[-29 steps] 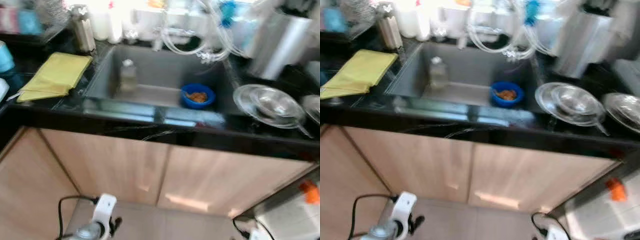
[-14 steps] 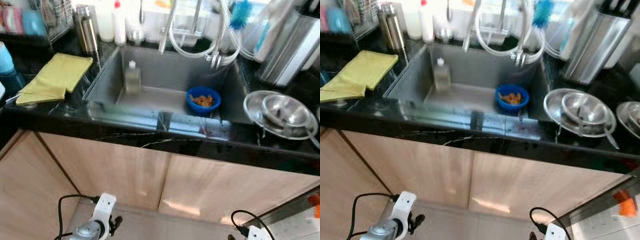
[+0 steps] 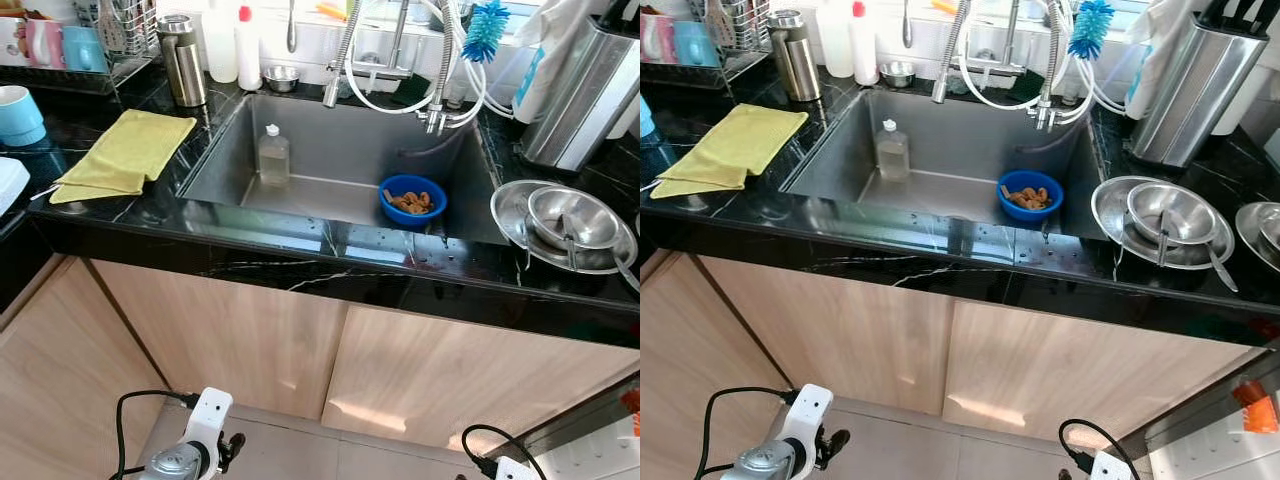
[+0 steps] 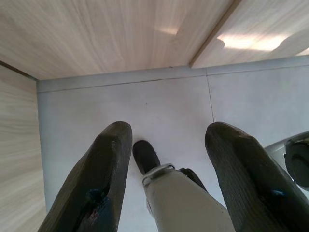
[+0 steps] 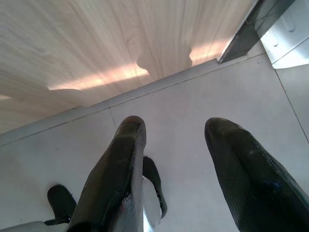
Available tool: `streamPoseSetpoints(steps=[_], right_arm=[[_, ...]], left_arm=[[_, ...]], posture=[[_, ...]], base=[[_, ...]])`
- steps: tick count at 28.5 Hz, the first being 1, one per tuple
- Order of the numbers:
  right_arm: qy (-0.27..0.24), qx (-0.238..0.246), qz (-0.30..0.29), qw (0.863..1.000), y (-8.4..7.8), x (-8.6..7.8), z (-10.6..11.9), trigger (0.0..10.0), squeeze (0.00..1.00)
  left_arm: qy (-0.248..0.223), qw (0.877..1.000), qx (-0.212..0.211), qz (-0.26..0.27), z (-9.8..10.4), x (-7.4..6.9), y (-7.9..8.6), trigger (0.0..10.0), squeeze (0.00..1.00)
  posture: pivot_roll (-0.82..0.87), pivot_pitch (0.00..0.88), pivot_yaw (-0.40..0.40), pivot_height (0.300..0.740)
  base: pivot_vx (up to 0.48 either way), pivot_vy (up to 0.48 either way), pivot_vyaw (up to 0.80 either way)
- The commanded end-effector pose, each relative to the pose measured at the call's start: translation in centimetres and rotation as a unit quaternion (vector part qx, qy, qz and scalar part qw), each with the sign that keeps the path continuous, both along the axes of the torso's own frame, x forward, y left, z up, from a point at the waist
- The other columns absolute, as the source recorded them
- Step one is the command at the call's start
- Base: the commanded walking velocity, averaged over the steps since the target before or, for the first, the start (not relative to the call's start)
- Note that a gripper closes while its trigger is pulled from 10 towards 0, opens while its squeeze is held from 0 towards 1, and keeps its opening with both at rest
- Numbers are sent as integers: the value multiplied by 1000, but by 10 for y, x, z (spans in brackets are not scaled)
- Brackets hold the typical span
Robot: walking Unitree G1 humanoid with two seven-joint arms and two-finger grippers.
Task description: Kitchen organization
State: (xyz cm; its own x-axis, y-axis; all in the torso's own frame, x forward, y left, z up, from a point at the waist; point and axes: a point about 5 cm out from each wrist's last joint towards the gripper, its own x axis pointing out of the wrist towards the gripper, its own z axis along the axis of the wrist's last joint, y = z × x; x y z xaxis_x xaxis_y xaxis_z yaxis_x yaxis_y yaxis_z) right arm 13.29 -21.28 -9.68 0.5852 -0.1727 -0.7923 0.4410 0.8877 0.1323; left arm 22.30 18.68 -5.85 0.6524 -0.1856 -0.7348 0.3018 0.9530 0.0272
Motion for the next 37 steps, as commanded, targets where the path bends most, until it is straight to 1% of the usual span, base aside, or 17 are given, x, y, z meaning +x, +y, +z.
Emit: streamPoseSetpoints(steps=[1,7,11,20,21,25,30,32,34,37], right_arm=[[1,-2,-6,1000,-2,-3,0,10000,0],[-4,3,-11,1000,0,-3,-1,10000,0],[1,-6,-3,1000,1,-5,-1,10000,0],[-5,-12,-5,1000,1,-5,-1,10000,0],[-7,-16,-5,1000,2,-5,-1,10000,0],[-21,-20,-15,999,7,-4,0,10000,0],[-27,-28,-18,999,13,-4,0,10000,0],[-44,-24,-40,998,15,-4,1,10000,0],[-50,-25,-48,997,16,-4,2,10000,0],[-48,-32,-42,997,17,-4,2,10000,0]], left_arm=[[7,1000,6,-4,-3,-5,1,10000,0],[7,1000,9,-6,-3,-6,3,10000,0],[3,1000,18,-7,-3,-7,4,10000,0],[1,1000,21,-5,-3,-8,6,10000,0],[-3,1000,21,-3,-3,-7,8,10000,0],[-20,1000,19,5,0,-6,14,10000,0],[-26,999,27,5,2,-7,21,10000,0],[-30,999,29,3,2,-7,23,10000,0],[-33,999,30,1,3,-6,25,10000,0],[-35,999,31,1,3,-7,26,10000,0]], posture=[[93,61,-86,740],[92,50,-81,740],[99,42,-75,740],[103,58,-70,740],[107,84,-60,740],[112,93,-44,740],[115,104,-17,740],[111,115,-6,740],[107,121,1,740],[99,119,2,740]], base=[[0,0,0],[0,0,0],[0,0,0],[0,0,0],[0,0,0],[0,0,0],[0,0,0],[0,0,0],[0,0,0],[0,0,0]])
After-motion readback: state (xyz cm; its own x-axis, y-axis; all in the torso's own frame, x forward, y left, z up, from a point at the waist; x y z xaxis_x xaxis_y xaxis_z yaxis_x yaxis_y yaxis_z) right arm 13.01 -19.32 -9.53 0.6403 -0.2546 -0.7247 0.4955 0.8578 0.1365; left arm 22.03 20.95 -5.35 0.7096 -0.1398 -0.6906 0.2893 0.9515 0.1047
